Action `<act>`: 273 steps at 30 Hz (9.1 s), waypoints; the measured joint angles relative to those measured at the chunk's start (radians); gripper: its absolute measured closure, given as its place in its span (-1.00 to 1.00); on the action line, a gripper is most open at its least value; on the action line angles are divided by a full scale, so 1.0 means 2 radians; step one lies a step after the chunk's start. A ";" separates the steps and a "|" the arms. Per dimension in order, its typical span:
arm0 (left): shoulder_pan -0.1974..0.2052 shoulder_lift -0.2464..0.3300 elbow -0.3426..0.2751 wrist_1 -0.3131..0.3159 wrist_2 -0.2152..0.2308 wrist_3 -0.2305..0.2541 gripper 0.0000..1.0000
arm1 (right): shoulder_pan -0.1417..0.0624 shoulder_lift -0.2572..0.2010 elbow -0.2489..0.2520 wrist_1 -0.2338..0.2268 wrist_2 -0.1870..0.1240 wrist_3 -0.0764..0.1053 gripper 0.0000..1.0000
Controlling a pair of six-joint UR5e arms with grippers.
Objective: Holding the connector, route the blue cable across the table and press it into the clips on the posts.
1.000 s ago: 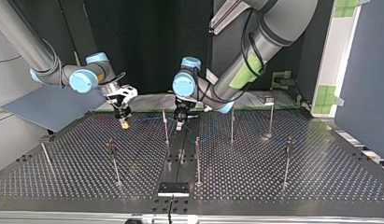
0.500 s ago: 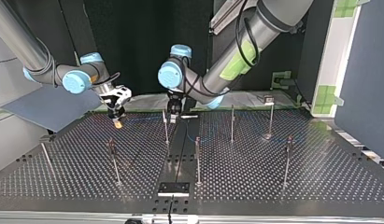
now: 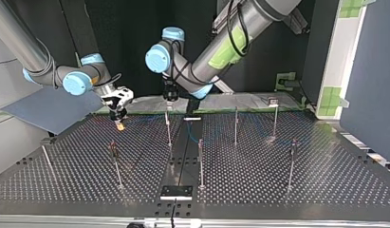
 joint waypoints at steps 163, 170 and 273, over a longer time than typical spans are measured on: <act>-0.069 -0.074 0.223 0.004 -0.171 0.000 1.00 | -0.004 -0.107 -0.002 0.082 -0.005 0.013 1.00; -0.074 -0.043 0.223 0.003 -0.171 0.011 1.00 | -0.005 -0.143 -0.002 0.099 -0.005 0.013 1.00; -0.007 -0.014 0.224 0.092 -0.030 0.024 -1.00 | -0.004 -0.194 -0.017 0.091 -0.001 0.011 1.00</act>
